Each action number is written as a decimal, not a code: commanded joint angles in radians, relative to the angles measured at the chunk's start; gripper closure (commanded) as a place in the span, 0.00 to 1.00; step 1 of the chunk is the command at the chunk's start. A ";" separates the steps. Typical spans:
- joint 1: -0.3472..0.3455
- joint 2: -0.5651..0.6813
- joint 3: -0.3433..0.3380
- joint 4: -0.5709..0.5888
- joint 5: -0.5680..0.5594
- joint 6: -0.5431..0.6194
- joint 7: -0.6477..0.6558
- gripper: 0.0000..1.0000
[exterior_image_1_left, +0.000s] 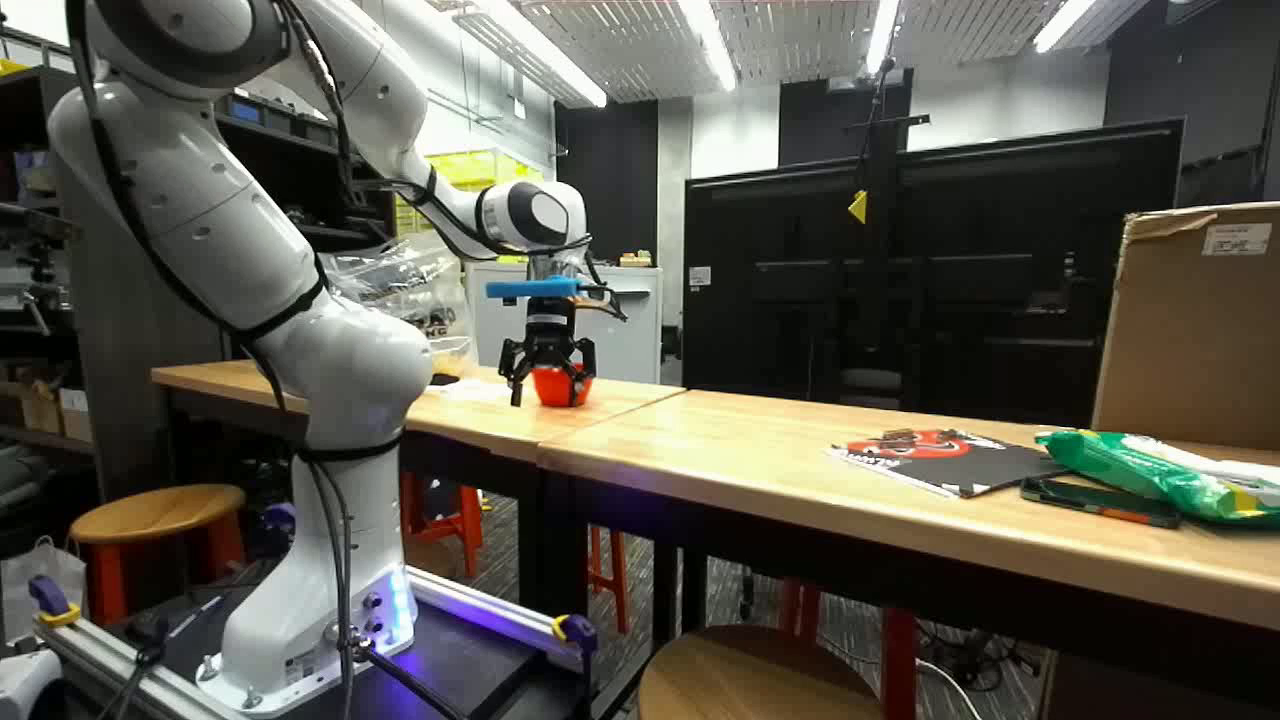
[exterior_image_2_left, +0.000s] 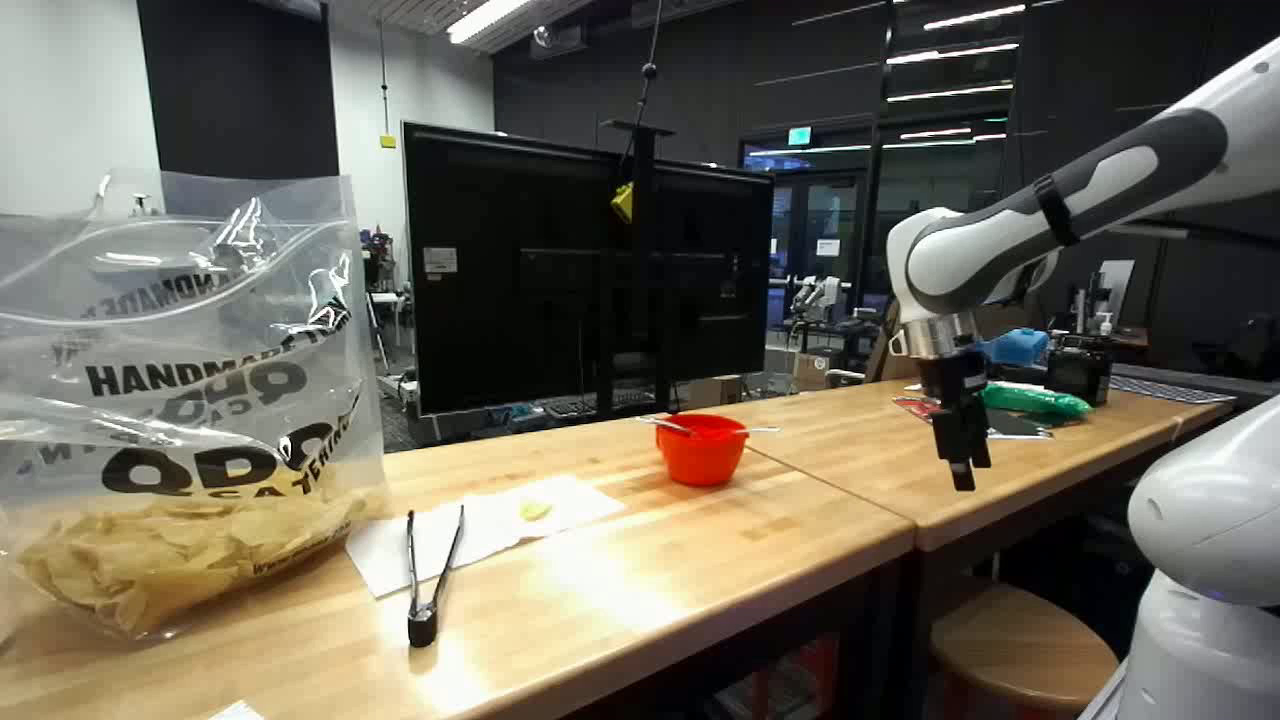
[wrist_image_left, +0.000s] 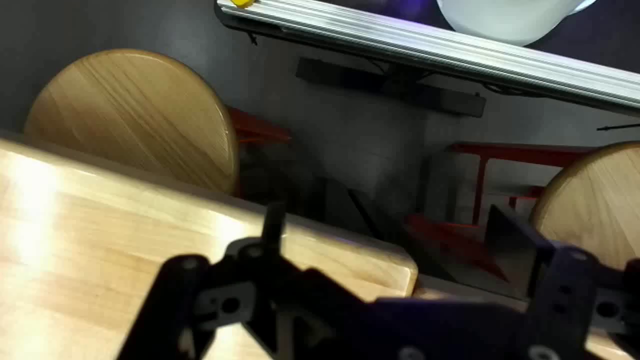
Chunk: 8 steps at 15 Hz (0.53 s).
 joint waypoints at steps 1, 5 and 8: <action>0.009 -0.001 -0.007 0.002 -0.003 -0.004 0.004 0.00; 0.048 0.029 0.036 0.012 0.068 0.000 0.091 0.00; 0.073 0.049 0.074 0.026 0.120 -0.016 0.170 0.00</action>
